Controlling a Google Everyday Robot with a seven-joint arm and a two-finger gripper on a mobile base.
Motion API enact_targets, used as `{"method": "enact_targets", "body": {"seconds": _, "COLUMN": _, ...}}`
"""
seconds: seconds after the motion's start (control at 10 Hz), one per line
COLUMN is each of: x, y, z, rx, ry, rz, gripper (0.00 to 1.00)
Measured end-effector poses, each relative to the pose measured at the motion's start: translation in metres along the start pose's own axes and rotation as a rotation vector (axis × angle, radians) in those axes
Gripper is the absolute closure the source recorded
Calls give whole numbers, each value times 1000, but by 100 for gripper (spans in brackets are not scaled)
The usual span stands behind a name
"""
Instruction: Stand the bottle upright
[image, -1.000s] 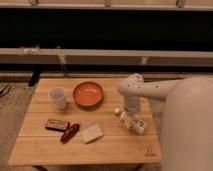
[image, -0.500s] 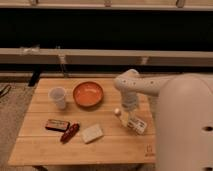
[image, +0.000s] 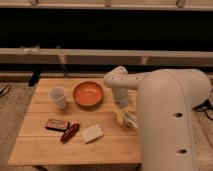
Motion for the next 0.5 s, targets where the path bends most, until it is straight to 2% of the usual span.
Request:
{"method": "enact_targets", "body": {"seconds": 0.3, "x": -4, "y": 7, "z": 9, "rx": -3, "ry": 127, "rz": -24, "gripper": 20}}
{"method": "enact_targets", "body": {"seconds": 0.5, "x": -6, "y": 12, "z": 15, "rx": -9, "ry": 174, "rz": -32, "gripper": 20}}
